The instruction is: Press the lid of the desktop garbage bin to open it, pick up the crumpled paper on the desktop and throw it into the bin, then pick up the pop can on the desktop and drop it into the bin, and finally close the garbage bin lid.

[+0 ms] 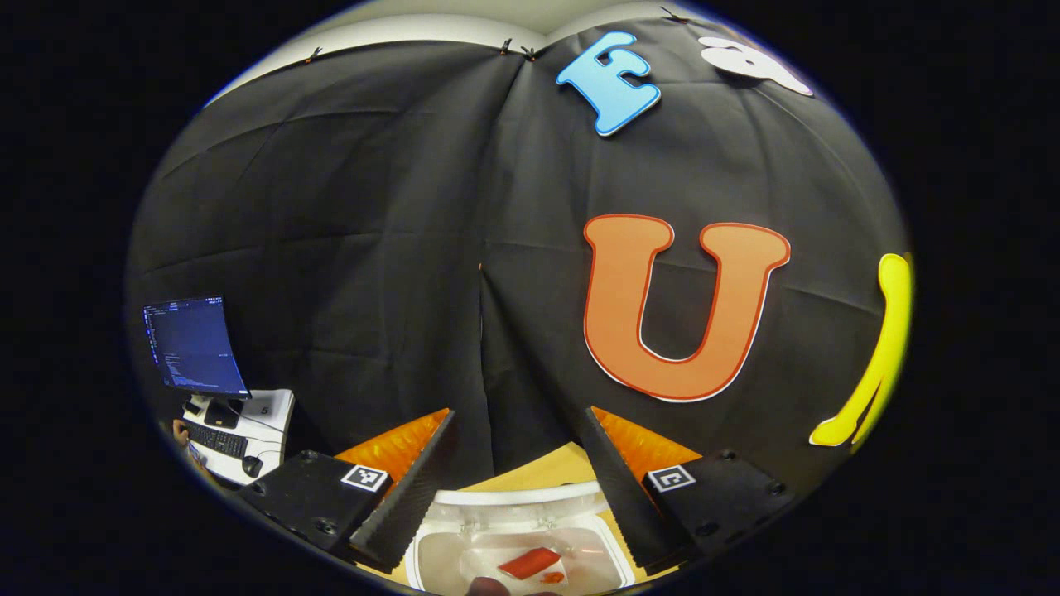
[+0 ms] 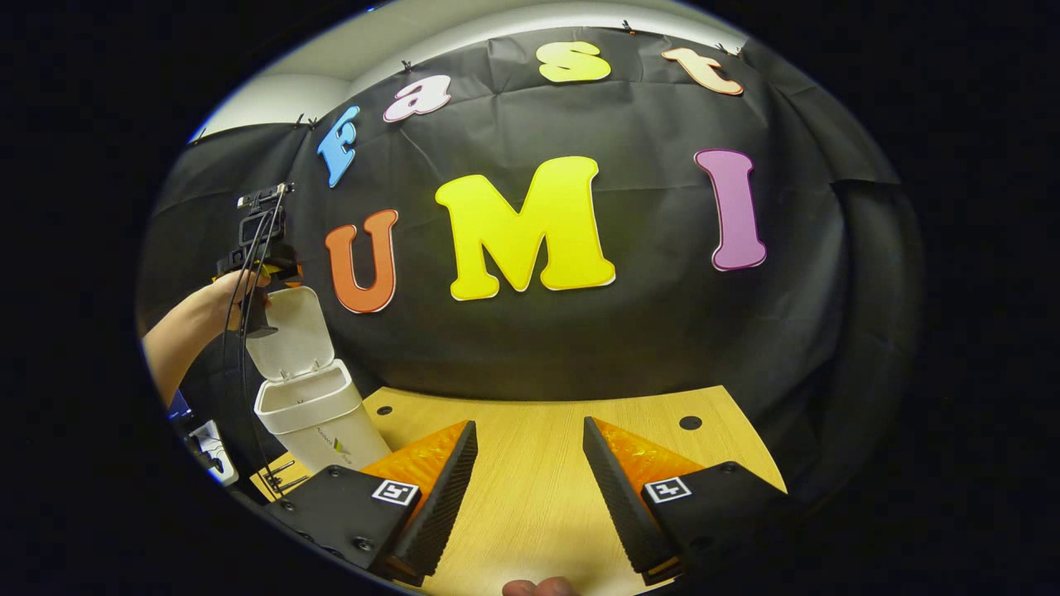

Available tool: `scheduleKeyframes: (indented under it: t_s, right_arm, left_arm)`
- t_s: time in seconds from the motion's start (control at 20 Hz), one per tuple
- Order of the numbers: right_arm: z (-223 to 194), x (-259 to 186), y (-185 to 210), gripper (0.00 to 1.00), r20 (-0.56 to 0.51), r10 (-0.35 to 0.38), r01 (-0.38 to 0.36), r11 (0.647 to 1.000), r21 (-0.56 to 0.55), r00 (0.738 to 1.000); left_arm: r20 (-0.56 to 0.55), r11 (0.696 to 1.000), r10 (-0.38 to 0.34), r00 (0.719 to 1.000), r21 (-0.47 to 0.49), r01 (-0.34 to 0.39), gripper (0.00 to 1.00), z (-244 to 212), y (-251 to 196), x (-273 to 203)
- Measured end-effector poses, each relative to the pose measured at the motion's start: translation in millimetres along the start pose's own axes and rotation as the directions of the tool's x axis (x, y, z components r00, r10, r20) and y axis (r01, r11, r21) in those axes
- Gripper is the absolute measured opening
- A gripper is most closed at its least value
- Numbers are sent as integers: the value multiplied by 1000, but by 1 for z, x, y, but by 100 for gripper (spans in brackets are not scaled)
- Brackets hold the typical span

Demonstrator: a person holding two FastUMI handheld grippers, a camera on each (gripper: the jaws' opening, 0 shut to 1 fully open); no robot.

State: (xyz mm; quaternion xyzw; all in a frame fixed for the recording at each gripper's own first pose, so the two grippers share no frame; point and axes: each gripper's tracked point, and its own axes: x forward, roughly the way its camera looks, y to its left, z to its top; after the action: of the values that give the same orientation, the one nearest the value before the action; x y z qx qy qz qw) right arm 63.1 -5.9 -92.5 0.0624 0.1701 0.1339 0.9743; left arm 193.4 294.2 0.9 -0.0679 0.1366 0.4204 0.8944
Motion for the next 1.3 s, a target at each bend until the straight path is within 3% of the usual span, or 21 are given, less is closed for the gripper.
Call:
scheduleKeyframes:
  t_s: [0.15,0.25,0.5,0.9,0.95,1.0,1.15,1.3]
  right_arm:
    - [-1,-4,6,83,6,16,-16,1000,-1,1000]
    - [-2,-9,8,83,12,24,-24,1000,-13,1000]
    - [-5,-20,6,83,19,41,-41,999,-28,999]
    - [-19,-32,-6,83,-7,40,-40,999,-24,999]
    - [-18,-34,-7,83,-5,40,-40,999,-22,999]
    - [-18,-35,-9,83,-2,40,-40,999,-21,999]
    - [-21,-35,-9,83,-7,45,-45,999,-15,999]
    - [-27,-36,-6,83,-20,56,-57,998,-10,998]
  left_arm:
    - [-6,999,39,999,36,-39,93,-20,2,-22]
    - [-1,999,28,1000,46,-28,93,-39,-2,-42]
    - [-70,998,-42,997,-40,39,95,-119,-14,-86]
    - [-96,999,-44,994,25,47,96,-173,-14,-102]
    - [-111,998,-46,993,28,49,87,-179,-14,-103]
    - [-131,998,-46,990,29,50,97,-187,-13,-104]
    - [-95,995,-56,994,80,63,98,-188,-17,-108]
    - [-57,993,-103,993,51,106,99,-199,-16,-108]
